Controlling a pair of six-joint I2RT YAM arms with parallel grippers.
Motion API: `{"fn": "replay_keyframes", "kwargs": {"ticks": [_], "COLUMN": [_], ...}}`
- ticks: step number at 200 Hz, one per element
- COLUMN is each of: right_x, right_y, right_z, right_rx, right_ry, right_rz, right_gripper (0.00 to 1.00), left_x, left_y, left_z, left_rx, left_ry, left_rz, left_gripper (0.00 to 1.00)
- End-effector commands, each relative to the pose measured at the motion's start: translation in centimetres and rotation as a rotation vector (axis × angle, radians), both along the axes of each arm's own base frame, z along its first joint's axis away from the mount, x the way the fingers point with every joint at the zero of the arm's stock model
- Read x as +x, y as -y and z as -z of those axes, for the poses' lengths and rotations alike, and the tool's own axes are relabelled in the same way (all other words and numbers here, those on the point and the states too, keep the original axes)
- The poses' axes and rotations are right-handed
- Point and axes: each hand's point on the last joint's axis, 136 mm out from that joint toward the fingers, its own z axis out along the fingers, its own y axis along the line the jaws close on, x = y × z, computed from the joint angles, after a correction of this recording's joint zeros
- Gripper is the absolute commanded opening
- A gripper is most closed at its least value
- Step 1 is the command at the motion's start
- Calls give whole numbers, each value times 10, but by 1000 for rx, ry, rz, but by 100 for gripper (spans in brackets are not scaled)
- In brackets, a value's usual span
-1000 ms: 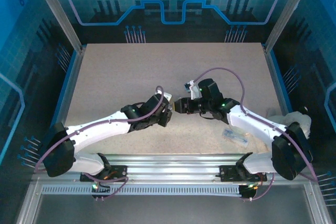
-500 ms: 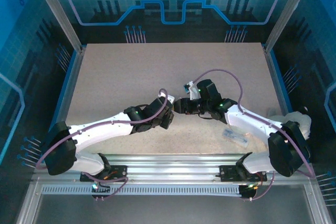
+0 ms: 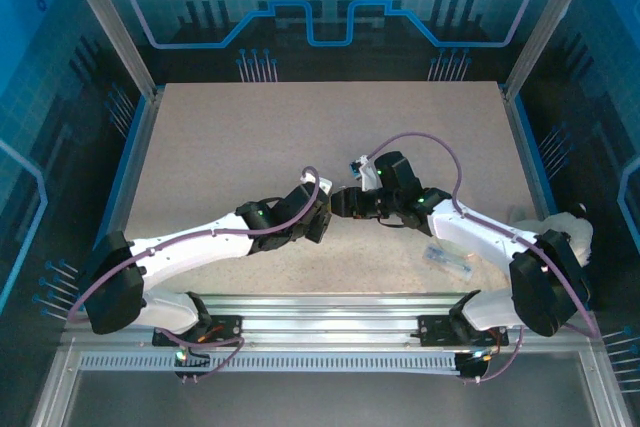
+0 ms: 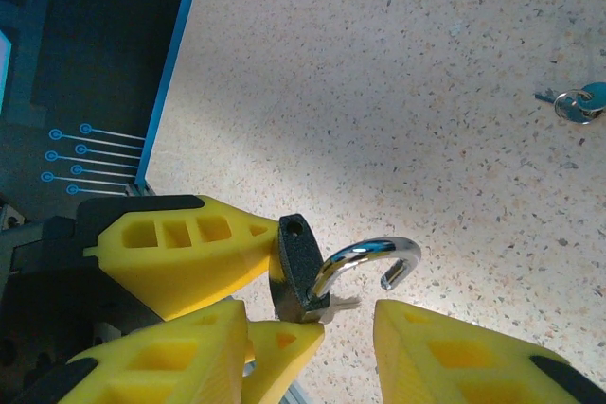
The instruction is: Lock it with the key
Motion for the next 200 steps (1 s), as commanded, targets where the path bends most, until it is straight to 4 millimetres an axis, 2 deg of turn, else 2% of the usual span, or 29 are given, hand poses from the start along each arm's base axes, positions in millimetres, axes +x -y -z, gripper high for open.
{"fn": "replay_keyframes", "kwargs": {"ticks": [1, 200], "right_x": [-1, 4], "right_y": [1, 2], "right_z": [7, 20], "right_rx": [-1, -41], "right_ry": [-41, -55], "right_rz": [-4, 15], "right_gripper": [39, 23], "left_x": [5, -17], "left_y": [8, 27], "left_z": [-12, -23], "left_rx": [-23, -103], "left_ry": [20, 33], "left_rz": [-11, 109], "left_gripper": [0, 0]}}
